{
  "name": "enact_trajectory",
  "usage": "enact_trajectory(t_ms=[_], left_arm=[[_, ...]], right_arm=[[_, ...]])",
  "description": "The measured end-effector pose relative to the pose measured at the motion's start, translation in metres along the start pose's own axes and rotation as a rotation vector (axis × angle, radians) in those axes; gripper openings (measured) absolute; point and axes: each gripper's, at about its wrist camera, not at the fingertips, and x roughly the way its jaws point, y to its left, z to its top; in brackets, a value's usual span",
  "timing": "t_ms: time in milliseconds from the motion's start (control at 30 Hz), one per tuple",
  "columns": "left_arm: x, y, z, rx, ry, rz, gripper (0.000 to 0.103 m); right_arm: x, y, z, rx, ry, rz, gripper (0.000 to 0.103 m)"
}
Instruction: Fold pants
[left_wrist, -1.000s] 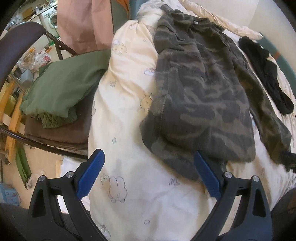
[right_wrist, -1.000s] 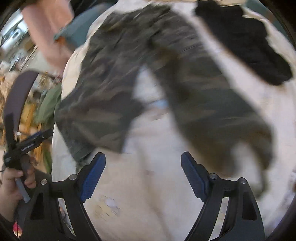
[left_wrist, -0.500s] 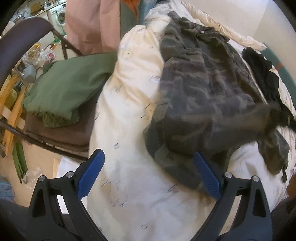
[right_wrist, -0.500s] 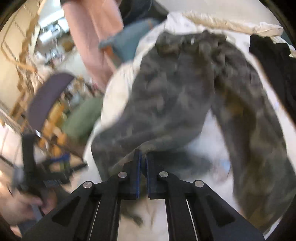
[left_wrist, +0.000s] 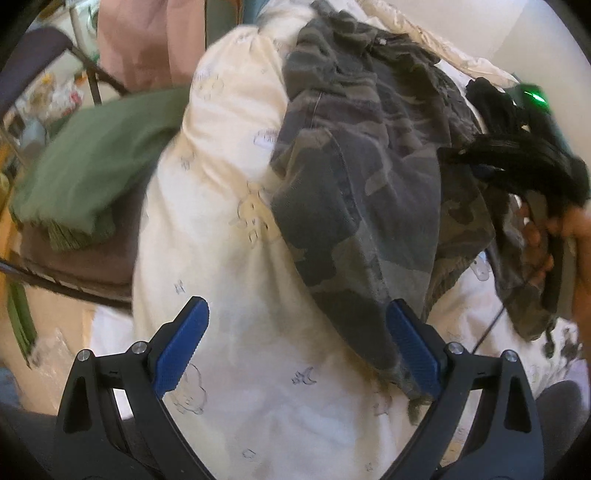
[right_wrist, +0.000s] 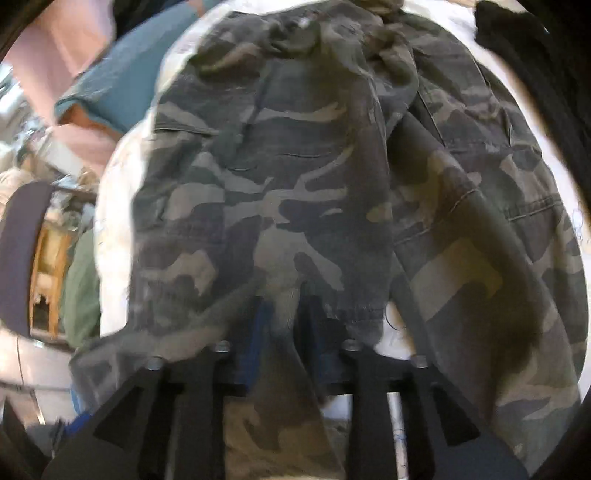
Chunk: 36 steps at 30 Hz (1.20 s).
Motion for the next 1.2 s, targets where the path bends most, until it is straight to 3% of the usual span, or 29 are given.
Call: enact_trajectory(t_ms=[33, 67, 167, 267, 400, 500, 533, 600, 633, 667, 733, 1000, 1100, 1200], left_arm=[[0.002, 0.000, -0.001, -0.008, 0.014, -0.012, 0.096], [0.003, 0.000, -0.003, -0.011, 0.025, -0.021, 0.096], [0.005, -0.006, -0.007, -0.011, 0.048, -0.049, 0.096], [0.005, -0.015, -0.012, 0.021, 0.051, -0.055, 0.096], [0.015, -0.022, -0.015, 0.013, 0.083, -0.087, 0.095], [0.025, -0.030, -0.011, -0.005, 0.090, -0.133, 0.095], [0.031, -0.036, -0.008, 0.003, 0.094, -0.147, 0.094], [0.038, -0.045, -0.005, 0.019, 0.098, -0.173, 0.081], [0.040, -0.048, -0.003, 0.035, 0.100, -0.184, 0.058], [0.041, -0.050, -0.002, 0.046, 0.105, -0.182, 0.031], [0.036, -0.049, -0.004, 0.075, 0.113, -0.180, 0.007], [-0.047, -0.027, -0.020, 0.126, 0.081, -0.333, 0.004], [-0.080, -0.013, -0.038, 0.114, 0.129, -0.413, 0.004], [-0.094, -0.006, -0.058, 0.179, 0.192, -0.397, 0.003]], right_arm=[[-0.009, -0.002, -0.004, -0.019, -0.017, 0.009, 0.079], [-0.023, -0.002, -0.011, -0.059, -0.062, -0.011, 0.091], [-0.050, -0.002, -0.030, -0.172, -0.132, -0.031, 0.091], [-0.058, -0.015, -0.052, -0.182, -0.091, 0.009, 0.090], [-0.044, -0.023, -0.075, -0.265, -0.015, -0.038, 0.091], [-0.032, -0.028, -0.081, -0.227, -0.023, -0.006, 0.091], [-0.026, -0.027, -0.080, -0.209, -0.023, 0.004, 0.088], [-0.016, -0.020, -0.081, -0.203, -0.004, 0.040, 0.064], [-0.013, -0.015, -0.082, -0.217, 0.005, 0.037, 0.033], [-0.012, -0.010, -0.085, -0.227, 0.022, 0.013, 0.021], [-0.022, -0.003, -0.090, -0.245, 0.019, 0.019, 0.015], [-0.125, 0.033, -0.157, -0.268, -0.020, 0.064, 0.013], [-0.161, 0.048, -0.196, -0.221, 0.002, 0.128, 0.012], [-0.183, 0.062, -0.235, -0.181, 0.046, 0.186, 0.005]])
